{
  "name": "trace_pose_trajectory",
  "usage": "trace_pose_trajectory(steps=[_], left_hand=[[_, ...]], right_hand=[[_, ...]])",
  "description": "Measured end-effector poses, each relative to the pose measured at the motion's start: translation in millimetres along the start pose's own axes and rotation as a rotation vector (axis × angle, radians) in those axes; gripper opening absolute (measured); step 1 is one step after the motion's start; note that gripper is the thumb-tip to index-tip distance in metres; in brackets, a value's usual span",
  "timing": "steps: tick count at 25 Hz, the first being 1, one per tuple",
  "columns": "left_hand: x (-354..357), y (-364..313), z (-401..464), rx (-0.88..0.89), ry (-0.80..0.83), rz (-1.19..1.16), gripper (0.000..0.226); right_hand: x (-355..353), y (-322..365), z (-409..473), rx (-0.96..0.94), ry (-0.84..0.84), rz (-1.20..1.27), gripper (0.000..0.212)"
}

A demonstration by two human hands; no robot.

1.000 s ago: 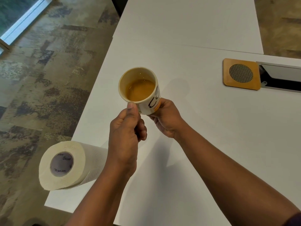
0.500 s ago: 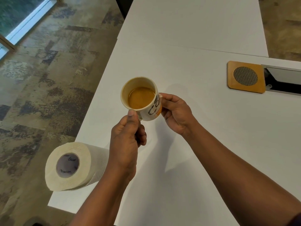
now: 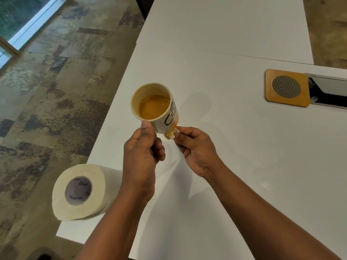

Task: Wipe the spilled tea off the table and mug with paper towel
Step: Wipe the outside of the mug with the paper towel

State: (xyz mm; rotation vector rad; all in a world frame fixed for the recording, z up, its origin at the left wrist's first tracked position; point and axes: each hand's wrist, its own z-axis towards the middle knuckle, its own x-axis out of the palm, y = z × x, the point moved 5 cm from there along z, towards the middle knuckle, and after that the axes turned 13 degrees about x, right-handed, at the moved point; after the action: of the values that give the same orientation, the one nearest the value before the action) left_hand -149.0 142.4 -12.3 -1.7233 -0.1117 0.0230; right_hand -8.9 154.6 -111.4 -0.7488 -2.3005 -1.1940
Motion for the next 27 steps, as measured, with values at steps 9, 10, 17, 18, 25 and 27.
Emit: trace_pose_trajectory(steps=[9, 10, 17, 18, 25, 27], left_hand=[[5.2, -2.0, -5.6, -0.015, 0.065, -0.07, 0.053], [5.6, -1.5, -6.9, -0.03, 0.076, -0.074, 0.053], [3.5, 1.4, -16.1, -0.089, 0.102, -0.065, 0.052], [3.4, 1.5, -16.9, -0.081, 0.098, -0.048, 0.052], [5.3, 2.6, -12.2, -0.057, 0.031, 0.001, 0.052], [7.7, 2.5, -10.5, -0.04, 0.027, 0.007, 0.052]], right_hand=[[28.8, 0.7, 18.0, 0.121, 0.068, -0.125, 0.032], [30.3, 3.4, 21.8, 0.129, 0.062, -0.117, 0.032], [16.6, 29.3, 39.7, 0.077, -0.057, -0.204, 0.022], [12.8, 33.7, 39.1, 0.057, -0.061, -0.19, 0.022], [-19.2, 39.8, 7.9, -0.024, -0.027, -0.009, 0.017], [-25.5, 34.1, -2.8, -0.016, -0.045, 0.008, 0.018]])
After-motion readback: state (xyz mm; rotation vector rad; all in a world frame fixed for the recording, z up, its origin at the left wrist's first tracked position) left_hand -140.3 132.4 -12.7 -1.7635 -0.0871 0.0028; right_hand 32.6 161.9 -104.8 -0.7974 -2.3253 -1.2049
